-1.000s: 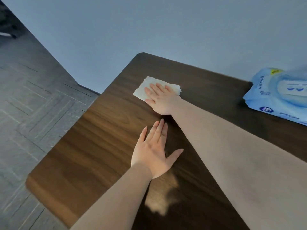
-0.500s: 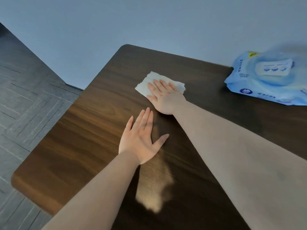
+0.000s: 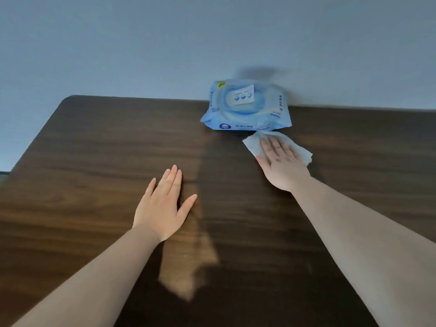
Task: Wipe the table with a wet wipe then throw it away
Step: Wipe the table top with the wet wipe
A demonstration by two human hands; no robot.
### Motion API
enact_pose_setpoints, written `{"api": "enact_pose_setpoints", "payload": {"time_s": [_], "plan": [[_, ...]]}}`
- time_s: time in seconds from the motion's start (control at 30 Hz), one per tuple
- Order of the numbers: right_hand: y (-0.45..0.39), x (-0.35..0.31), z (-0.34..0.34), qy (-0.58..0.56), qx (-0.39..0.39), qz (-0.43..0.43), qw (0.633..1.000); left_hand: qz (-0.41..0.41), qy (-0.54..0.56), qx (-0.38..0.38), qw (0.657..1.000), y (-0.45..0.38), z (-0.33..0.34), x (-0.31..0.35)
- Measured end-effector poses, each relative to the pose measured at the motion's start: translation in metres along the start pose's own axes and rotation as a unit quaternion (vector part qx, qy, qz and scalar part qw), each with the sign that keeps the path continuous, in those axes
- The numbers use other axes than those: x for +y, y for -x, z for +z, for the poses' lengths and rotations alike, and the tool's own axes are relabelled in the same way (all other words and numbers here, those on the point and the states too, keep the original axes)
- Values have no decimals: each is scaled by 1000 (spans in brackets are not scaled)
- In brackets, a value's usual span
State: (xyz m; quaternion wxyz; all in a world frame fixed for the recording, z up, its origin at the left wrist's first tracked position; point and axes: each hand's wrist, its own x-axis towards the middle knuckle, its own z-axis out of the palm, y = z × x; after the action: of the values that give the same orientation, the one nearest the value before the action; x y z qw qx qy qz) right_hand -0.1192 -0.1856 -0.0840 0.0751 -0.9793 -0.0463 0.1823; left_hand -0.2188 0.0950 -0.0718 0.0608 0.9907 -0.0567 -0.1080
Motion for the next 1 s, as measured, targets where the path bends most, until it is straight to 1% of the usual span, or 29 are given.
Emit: {"api": "enact_pose_setpoints", "payload": {"time_s": [0.13, 0.27, 0.33, 0.4, 0.5, 0.57, 0.73, 1.0], "plan": [[18, 79, -4, -8, 26, 74, 997, 72, 32, -8, 997, -44, 3, 89], [41, 157, -7, -20, 48, 160, 986, 138, 4, -40, 990, -72, 18, 166], [55, 196, -10, -31, 57, 204, 977, 145, -10, -29, 989, -75, 26, 191], [67, 232, -14, -34, 50, 239, 969, 137, -18, -4, 990, -78, 30, 199], [82, 273, -20, -48, 43, 286, 956, 128, -31, -7, 991, -79, 28, 198], [86, 290, -21, -52, 46, 300, 951, 127, -31, -7, 991, -79, 27, 199], [91, 297, -20, -64, 49, 319, 944, 134, -30, 11, 991, -77, 26, 199], [105, 309, -17, -93, 64, 368, 923, 136, -28, 15, 990, -77, 27, 198]]}}
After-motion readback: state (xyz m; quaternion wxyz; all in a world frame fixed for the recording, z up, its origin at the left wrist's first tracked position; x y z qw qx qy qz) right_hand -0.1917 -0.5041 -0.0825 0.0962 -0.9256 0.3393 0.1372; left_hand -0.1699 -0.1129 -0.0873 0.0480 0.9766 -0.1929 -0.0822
